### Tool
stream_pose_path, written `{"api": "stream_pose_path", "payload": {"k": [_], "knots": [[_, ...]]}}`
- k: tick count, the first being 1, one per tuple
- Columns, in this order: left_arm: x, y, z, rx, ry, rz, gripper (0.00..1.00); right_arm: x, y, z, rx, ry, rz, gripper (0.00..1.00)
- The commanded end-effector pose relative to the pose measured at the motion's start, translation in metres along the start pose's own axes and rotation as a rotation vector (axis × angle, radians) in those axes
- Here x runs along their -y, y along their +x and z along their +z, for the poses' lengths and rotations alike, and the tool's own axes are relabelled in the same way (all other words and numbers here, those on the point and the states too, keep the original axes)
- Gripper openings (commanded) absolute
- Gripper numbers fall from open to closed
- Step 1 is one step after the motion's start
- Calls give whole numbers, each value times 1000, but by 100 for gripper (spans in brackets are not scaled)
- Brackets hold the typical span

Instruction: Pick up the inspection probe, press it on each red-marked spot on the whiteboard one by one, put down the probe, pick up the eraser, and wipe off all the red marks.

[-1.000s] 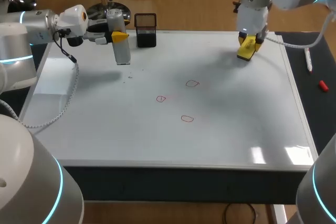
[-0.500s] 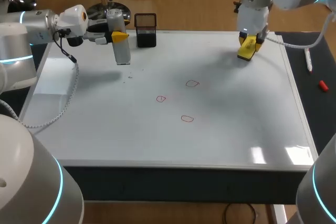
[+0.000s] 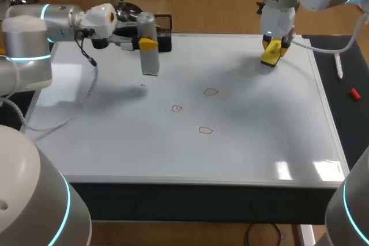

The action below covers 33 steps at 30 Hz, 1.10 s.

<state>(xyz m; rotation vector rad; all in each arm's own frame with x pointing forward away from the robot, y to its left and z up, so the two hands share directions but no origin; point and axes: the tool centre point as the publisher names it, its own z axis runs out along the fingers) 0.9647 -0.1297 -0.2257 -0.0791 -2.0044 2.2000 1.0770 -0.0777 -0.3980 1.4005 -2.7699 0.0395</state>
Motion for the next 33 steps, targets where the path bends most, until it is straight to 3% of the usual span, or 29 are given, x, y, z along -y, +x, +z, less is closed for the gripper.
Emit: {"api": "stream_pose_path", "payload": {"k": [1,13,20,33], "knots": [[-1,11,23,-19,16,6,0,0,1,-2,-2,2,-2,0],[-5,51,61,-98,26,21,0,0,1,-2,-2,2,-2,0],[-28,65,72,-129,45,0,0,0,1,-2,-2,2,-2,0],[-59,66,75,-141,58,-26,0,0,1,-2,-2,2,-2,0]]}}
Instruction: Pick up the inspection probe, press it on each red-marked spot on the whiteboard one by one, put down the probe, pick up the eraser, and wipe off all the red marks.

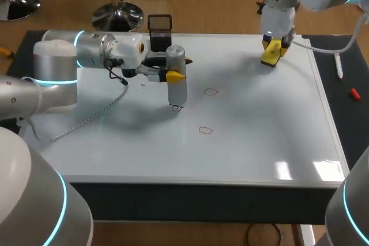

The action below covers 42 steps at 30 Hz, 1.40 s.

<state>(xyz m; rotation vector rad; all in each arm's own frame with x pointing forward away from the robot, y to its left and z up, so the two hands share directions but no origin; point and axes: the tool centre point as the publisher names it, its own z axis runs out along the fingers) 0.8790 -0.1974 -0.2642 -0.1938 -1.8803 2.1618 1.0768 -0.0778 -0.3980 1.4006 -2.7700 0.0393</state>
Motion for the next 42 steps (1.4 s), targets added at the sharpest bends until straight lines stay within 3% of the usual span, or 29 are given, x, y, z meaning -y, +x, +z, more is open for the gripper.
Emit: {"api": "stream_pose_path", "payload": {"k": [1,20,42], "knots": [[-9,-6,-2,-8,19,-5,0,0,1,-2,-2,2,-2,0],[-28,-8,-5,-15,19,-20,0,0,1,-2,-2,2,-2,0],[-25,-10,-5,-12,13,-20,0,0,1,-2,-2,2,-2,0]]}}
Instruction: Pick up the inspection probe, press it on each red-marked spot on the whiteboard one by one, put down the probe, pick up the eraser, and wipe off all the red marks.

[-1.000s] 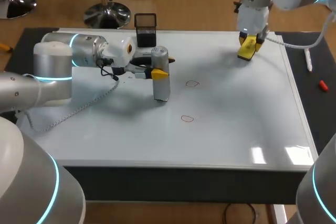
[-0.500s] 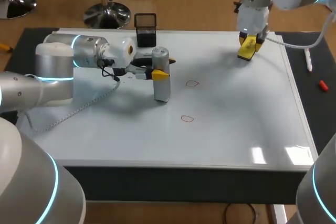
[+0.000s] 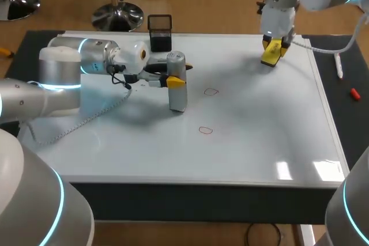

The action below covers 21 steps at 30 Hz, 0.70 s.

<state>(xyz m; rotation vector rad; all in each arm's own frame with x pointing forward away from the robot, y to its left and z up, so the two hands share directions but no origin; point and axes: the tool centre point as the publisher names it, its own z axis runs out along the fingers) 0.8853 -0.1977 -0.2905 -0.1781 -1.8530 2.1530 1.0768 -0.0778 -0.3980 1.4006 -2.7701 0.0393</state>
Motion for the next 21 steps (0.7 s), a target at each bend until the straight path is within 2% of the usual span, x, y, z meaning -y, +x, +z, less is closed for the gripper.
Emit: {"api": "stream_pose_path", "payload": {"k": [1,7,21], "knots": [[3,-2,-1,0,5,7,0,0,1,-2,-2,2,-2,0],[29,-5,-4,4,3,25,0,0,1,-2,-2,2,-2,0],[60,-34,-48,94,-18,72,0,0,1,-2,-2,2,-2,0]]}}
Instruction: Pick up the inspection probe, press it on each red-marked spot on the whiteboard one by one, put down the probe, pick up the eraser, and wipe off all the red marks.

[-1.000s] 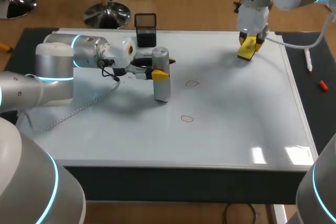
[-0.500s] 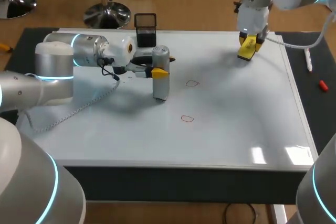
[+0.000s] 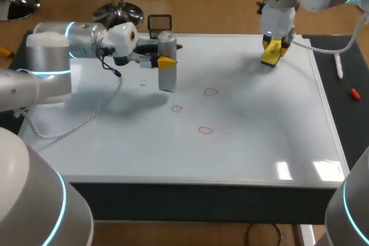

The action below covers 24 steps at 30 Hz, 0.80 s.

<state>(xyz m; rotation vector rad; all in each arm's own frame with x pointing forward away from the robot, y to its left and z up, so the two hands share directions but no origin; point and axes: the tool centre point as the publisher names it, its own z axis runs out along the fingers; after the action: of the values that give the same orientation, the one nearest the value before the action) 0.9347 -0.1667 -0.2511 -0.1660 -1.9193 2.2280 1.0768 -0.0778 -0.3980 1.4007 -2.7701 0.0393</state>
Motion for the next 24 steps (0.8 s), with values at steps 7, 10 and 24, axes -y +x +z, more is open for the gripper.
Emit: {"api": "stream_pose_path", "payload": {"k": [7,10,24], "knots": [[20,-17,-41,90,19,24,0,0,1,-2,-2,2,-2,0],[21,-25,-54,124,22,23,0,0,1,-2,-2,2,-2,0],[35,-57,-107,233,29,26,0,0,1,-2,-2,2,-2,0]]}}
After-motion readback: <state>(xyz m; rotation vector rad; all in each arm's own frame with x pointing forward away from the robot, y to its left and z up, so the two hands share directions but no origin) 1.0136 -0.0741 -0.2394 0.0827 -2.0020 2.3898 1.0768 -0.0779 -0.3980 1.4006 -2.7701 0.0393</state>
